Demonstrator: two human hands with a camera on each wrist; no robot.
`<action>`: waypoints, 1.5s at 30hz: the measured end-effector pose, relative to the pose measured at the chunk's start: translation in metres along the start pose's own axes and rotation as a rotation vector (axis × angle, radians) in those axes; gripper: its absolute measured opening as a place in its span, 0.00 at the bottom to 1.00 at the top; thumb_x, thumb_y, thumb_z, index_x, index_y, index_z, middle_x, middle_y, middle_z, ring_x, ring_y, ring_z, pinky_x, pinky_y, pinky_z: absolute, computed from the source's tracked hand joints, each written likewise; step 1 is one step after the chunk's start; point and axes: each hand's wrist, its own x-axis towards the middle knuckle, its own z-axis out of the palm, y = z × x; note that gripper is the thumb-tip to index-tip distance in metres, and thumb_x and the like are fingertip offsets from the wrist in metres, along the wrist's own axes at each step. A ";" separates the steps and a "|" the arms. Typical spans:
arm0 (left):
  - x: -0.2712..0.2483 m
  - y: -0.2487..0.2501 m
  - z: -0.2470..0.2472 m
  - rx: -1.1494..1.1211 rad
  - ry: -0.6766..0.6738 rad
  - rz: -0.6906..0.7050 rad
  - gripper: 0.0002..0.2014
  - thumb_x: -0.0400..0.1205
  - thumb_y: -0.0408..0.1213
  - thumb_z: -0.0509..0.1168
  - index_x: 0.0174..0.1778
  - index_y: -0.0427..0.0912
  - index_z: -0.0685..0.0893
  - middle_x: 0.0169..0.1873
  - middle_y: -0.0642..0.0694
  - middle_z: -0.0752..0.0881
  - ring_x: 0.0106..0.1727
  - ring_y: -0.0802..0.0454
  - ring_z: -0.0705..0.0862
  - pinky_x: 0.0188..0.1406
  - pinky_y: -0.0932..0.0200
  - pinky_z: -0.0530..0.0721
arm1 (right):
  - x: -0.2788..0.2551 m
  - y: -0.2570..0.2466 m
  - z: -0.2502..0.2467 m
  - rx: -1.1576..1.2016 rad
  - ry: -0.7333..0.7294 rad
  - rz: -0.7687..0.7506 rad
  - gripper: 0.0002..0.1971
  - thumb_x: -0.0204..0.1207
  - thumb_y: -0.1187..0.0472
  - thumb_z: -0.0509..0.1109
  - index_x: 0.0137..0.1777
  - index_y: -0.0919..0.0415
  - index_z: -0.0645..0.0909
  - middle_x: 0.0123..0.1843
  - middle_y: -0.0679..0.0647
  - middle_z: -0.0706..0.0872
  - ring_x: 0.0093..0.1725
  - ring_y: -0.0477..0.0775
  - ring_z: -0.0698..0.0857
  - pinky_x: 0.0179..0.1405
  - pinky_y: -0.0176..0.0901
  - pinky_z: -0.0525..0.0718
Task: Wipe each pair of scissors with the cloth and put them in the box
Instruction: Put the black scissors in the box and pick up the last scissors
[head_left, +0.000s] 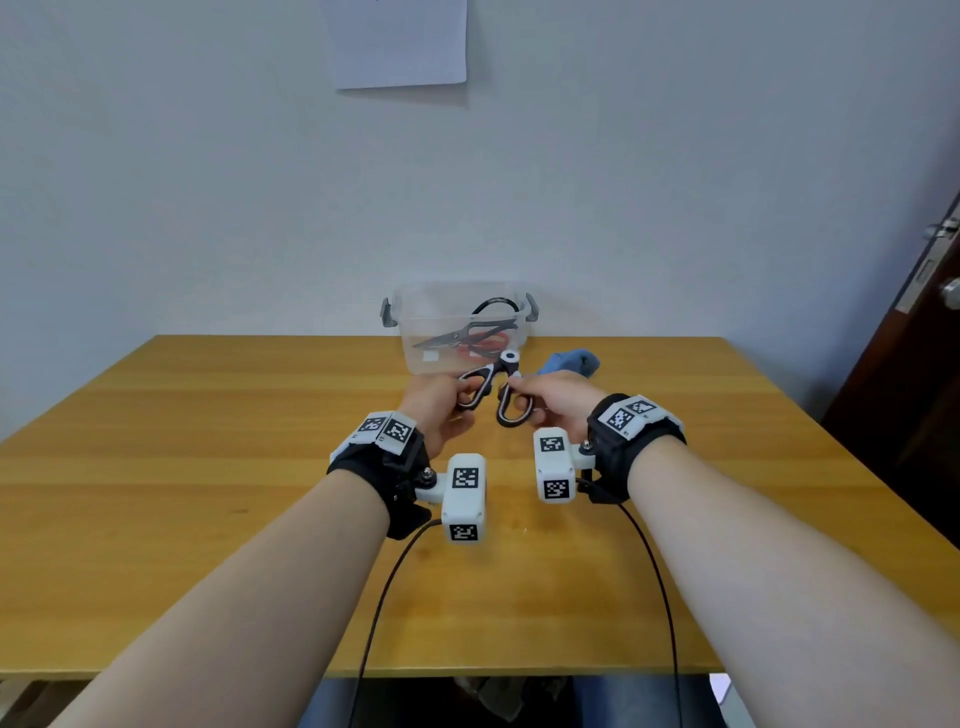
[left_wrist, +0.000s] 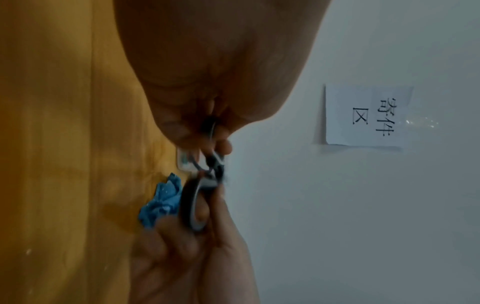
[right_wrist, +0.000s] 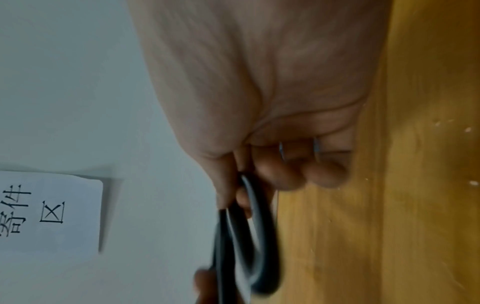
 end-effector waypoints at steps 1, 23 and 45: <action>0.003 0.002 -0.005 0.036 0.024 0.041 0.12 0.89 0.25 0.60 0.55 0.38 0.90 0.40 0.43 0.85 0.30 0.56 0.71 0.16 0.65 0.72 | -0.004 -0.002 -0.001 0.026 0.015 -0.010 0.10 0.84 0.53 0.73 0.51 0.60 0.85 0.27 0.49 0.78 0.20 0.46 0.71 0.20 0.37 0.68; 0.046 -0.019 -0.005 -0.076 -0.078 0.143 0.12 0.86 0.48 0.71 0.56 0.42 0.89 0.47 0.48 0.92 0.48 0.51 0.92 0.46 0.55 0.90 | 0.023 0.009 -0.004 0.120 -0.031 -0.016 0.20 0.83 0.40 0.70 0.56 0.58 0.87 0.35 0.53 0.86 0.31 0.53 0.83 0.31 0.47 0.85; 0.106 -0.029 0.006 -0.341 0.038 0.280 0.09 0.92 0.43 0.63 0.51 0.40 0.80 0.32 0.48 0.87 0.29 0.46 0.87 0.33 0.47 0.92 | 0.114 0.004 -0.049 0.110 0.336 -0.257 0.05 0.62 0.58 0.68 0.36 0.57 0.74 0.34 0.58 0.73 0.39 0.59 0.74 0.42 0.55 0.72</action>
